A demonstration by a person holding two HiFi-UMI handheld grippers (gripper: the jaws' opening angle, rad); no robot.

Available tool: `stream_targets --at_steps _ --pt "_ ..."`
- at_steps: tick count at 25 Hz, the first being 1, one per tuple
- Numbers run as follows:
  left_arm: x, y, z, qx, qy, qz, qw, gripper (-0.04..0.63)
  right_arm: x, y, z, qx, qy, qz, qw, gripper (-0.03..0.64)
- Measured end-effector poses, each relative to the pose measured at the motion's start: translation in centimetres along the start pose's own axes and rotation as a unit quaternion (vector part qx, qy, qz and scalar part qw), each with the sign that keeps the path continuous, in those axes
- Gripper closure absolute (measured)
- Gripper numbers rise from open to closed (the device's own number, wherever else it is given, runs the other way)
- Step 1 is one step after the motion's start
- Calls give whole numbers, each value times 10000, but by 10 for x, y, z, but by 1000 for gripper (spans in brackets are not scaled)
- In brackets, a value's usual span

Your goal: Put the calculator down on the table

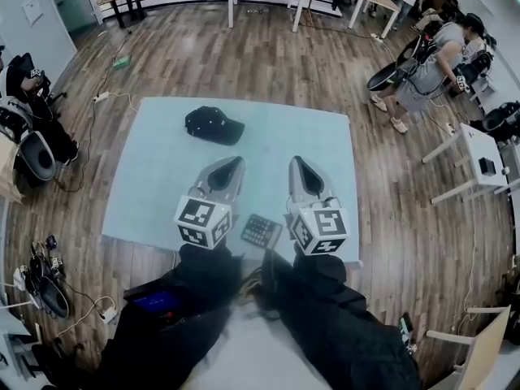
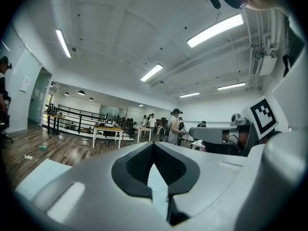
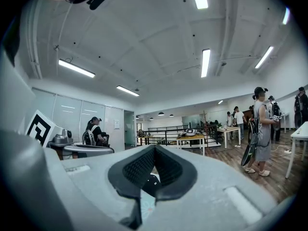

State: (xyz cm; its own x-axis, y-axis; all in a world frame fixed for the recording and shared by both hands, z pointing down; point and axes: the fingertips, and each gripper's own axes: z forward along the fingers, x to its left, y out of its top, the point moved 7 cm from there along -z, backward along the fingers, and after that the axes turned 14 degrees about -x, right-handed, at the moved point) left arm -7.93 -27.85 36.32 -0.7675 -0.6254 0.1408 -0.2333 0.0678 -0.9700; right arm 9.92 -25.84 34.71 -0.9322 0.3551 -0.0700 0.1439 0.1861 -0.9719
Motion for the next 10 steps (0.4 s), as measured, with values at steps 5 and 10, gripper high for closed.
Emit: stream_targets --at_steps 5,10 --pt "-1 -5 0 64 -5 -20 10000 595 0 -1 -1 26 41 8 10000 623" --pt "-4 -10 4 132 -35 -47 9999 595 -3 -3 0 57 88 38 9999 623"
